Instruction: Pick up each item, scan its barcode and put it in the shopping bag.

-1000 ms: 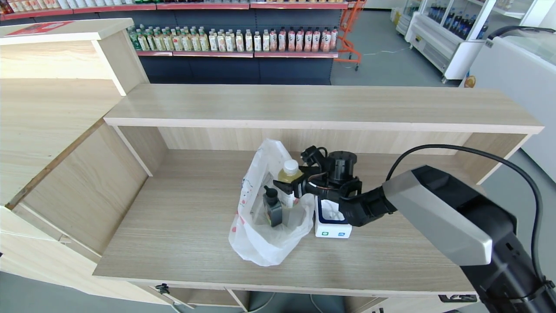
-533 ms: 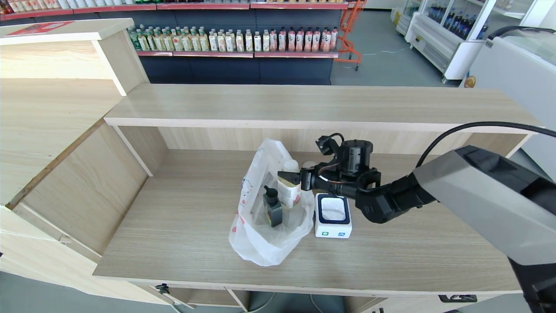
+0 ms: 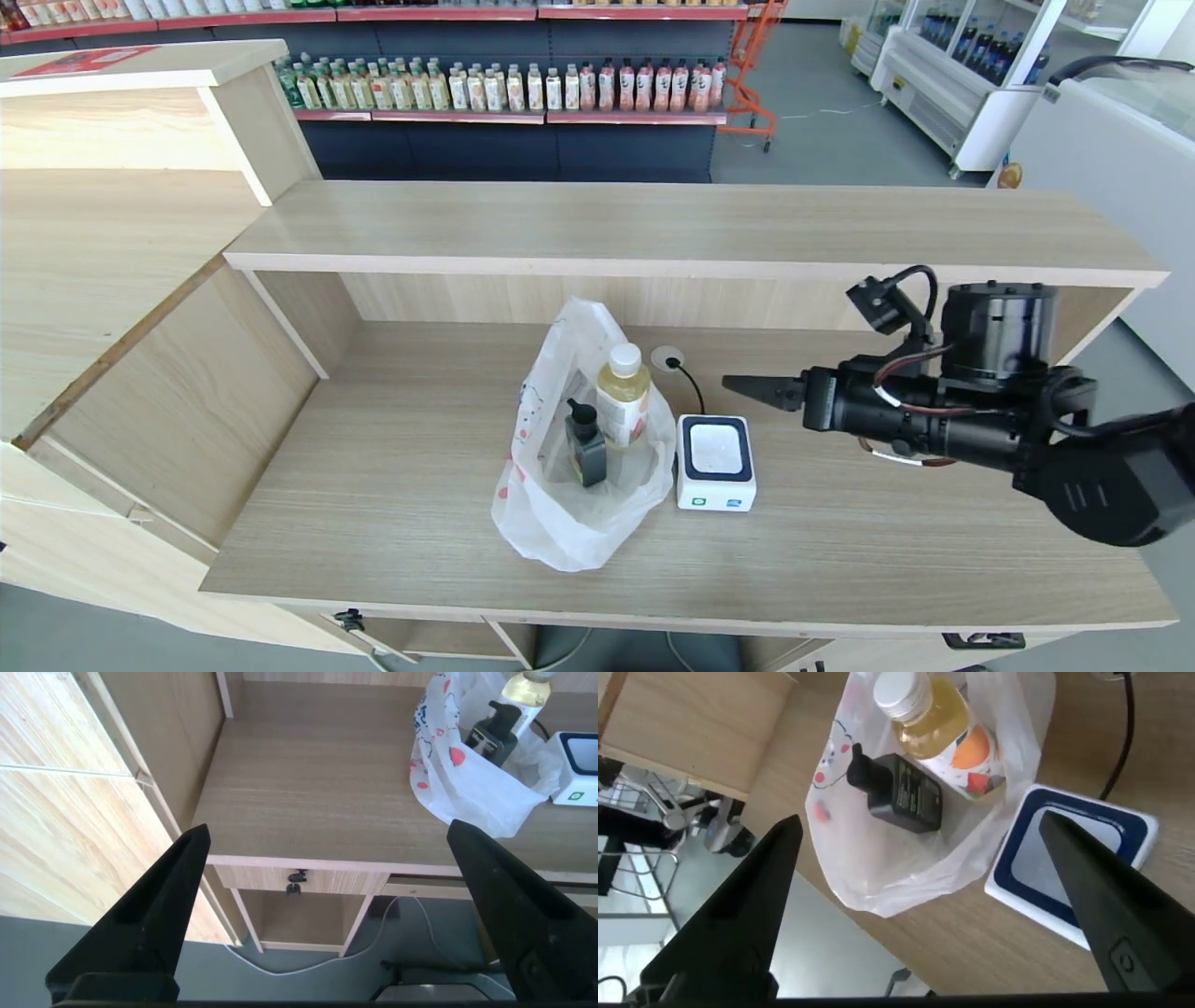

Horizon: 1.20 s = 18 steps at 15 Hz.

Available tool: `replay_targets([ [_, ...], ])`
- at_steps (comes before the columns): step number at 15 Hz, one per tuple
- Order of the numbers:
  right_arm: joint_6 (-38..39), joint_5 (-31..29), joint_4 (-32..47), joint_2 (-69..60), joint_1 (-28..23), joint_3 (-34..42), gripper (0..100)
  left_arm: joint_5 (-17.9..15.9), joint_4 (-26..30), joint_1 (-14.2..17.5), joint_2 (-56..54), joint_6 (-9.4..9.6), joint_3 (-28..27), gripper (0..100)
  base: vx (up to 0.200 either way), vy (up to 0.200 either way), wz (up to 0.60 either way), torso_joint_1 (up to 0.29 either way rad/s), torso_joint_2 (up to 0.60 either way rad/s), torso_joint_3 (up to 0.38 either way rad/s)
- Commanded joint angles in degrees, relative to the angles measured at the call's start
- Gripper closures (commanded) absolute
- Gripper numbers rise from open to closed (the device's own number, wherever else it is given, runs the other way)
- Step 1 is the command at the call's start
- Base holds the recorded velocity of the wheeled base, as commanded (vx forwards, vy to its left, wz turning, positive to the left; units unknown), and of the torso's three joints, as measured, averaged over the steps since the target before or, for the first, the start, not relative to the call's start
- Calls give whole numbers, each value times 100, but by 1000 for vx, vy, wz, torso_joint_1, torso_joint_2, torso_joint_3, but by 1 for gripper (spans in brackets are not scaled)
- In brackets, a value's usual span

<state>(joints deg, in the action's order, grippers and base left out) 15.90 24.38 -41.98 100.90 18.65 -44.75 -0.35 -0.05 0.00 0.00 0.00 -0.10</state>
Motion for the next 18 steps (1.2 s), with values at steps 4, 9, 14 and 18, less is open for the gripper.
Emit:
replay_targets([
  [4, -1247, -1990, 1228, -3709, -529, 1944, 0, 0, 5, 0, 0, 0, 1, 0, 0, 0, 0, 0, 0, 0],
  [9, -1528, -2869, 2265, -7427, -969, 4238, 0, 0, -4, 0, 0, 0, 1, 0, 0, 0, 0, 0, 0, 0],
  [14, -1783, -2421, 4225, -10090, -1874, 4475, 0, 0, -4, 0, 0, 0, 1, 0, 0, 0, 0, 0, 0, 0],
  [18, -1563, -2429, 4216, -10090, -1874, 4466, 0, 0, -4, 0, 0, 0, 1, 0, 0, 0, 0, 0, 0, 0],
])
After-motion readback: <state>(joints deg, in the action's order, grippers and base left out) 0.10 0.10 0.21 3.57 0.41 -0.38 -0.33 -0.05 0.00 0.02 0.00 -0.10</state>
